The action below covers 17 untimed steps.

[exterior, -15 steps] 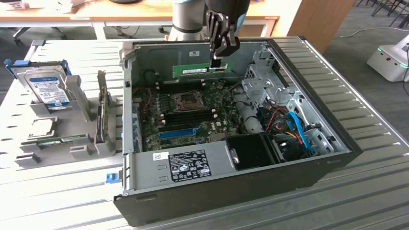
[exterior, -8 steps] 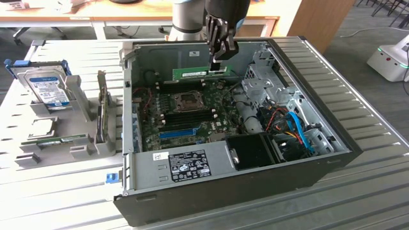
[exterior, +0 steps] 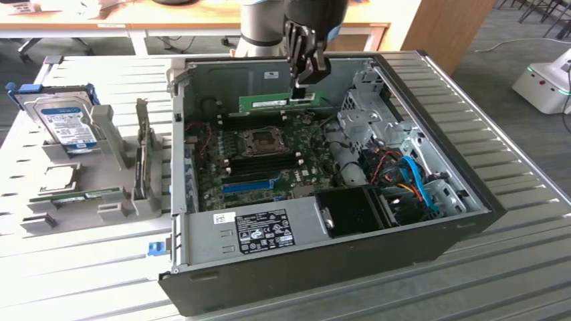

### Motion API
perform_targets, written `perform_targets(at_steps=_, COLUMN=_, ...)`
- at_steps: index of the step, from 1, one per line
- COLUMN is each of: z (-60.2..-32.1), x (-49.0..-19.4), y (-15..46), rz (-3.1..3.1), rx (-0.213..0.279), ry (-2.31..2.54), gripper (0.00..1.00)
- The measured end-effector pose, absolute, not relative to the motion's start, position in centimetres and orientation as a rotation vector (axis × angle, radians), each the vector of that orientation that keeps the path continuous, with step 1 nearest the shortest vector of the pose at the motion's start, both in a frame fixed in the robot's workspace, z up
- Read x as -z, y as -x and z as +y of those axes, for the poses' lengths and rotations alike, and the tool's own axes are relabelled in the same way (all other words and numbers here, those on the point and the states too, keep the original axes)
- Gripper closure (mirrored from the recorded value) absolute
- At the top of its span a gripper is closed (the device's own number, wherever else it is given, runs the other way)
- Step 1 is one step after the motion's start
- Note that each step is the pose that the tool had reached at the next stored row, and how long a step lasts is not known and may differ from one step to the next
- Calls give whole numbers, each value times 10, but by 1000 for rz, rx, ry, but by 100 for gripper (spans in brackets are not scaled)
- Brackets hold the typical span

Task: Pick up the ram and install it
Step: 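Pick up the ram and move it above insertion slot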

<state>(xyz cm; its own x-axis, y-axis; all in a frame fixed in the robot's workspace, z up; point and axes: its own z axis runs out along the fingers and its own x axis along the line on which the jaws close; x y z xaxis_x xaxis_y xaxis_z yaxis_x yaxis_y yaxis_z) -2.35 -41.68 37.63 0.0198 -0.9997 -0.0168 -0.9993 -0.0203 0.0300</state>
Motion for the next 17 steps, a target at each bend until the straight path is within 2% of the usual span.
perform_targets(at_steps=17, z=-417, x=-375, y=32, rz=-2213, rx=52, ry=-2216, gripper=88)
